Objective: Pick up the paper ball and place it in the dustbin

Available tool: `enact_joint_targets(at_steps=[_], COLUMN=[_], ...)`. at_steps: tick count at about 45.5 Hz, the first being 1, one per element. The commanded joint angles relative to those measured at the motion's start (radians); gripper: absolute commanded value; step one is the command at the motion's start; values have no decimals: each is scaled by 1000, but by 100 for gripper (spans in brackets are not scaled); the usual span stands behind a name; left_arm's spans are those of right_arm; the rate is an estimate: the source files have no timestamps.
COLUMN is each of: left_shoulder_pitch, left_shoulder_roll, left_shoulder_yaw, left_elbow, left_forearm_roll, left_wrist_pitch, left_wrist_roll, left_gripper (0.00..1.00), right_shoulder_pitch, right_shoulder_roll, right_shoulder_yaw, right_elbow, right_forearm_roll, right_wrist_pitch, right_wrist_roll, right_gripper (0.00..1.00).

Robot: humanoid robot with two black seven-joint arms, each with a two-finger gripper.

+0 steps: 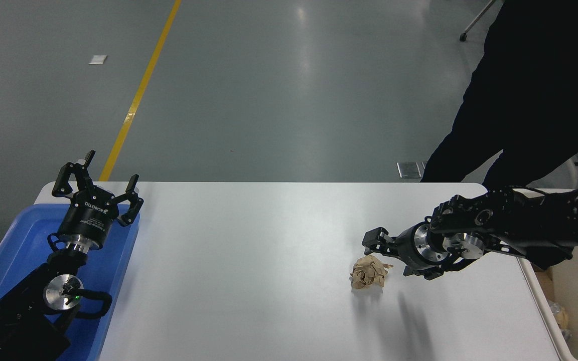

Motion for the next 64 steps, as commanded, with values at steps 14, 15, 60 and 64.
enact_joint_targets(at_steps=[14, 15, 60, 64], left_shoulder_pitch=[0, 0, 0, 0], left_shoulder_roll=[0, 1, 0, 0], left_shoulder_yaw=[0, 0, 0, 0], left_elbow=[0, 0, 0, 0], left_forearm_roll=[0, 0, 0, 1], left_wrist_pitch=[0, 0, -1, 0], left_wrist_roll=[0, 0, 0, 0], left_gripper=[98, 98, 98, 98], right_shoulder_pitch=[-108, -116, -143, -137], right_shoulder_roll=[6, 10, 83, 72], right_shoulder_yaw=[76, 77, 57, 50], right_elbow=[-71, -80, -204, -200], right_forearm_roll=[-2, -2, -63, -63], right_wrist_pitch=[-9, -10, -47, -47], right_wrist_roll=[5, 5, 5, 5], right_gripper=[100, 100, 0, 0])
